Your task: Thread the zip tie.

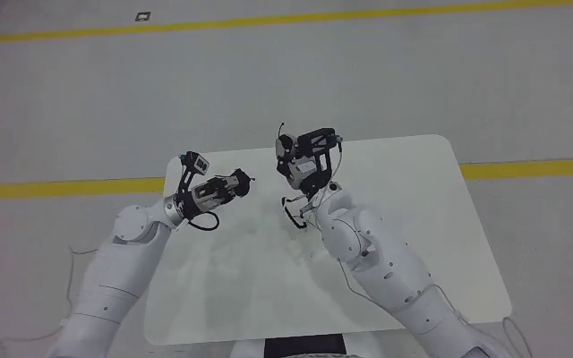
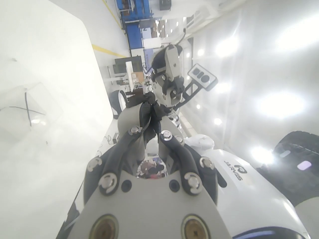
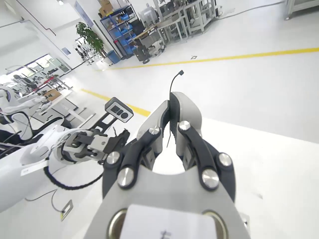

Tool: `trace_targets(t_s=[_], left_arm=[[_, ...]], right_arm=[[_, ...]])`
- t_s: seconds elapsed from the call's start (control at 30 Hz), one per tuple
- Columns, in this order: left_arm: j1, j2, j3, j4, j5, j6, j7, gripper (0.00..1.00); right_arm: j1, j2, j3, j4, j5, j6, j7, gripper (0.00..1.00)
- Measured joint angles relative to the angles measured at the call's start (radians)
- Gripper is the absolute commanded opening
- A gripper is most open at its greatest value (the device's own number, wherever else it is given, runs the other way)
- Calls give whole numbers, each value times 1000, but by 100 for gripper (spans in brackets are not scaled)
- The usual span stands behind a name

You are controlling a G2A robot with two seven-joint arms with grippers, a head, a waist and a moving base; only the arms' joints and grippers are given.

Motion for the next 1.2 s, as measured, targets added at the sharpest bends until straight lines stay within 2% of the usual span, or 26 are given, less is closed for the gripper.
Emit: trace_targets(t_s=[0.2,0.43,0.73,1.0,1.1,1.2], left_arm=[[38,-27,-19,-25,-4,0,82,0],[56,-61,-42,-22,24,0,146,0],[55,-64,-44,-28,39,0,152,0],[70,-81,-23,-49,70,0,336,0],[71,-85,-28,-52,73,0,357,0],[74,-87,-31,-52,67,0,349,0]], right_arm=[[40,-31,-63,73,-14,49,-116,0],[70,-59,-108,135,-22,65,-195,0],[71,-59,-108,135,-25,66,-196,0],[71,-59,-108,135,-25,65,-196,0],[71,-59,-108,135,-25,65,-196,0],[71,-59,-108,135,-25,65,-196,0]])
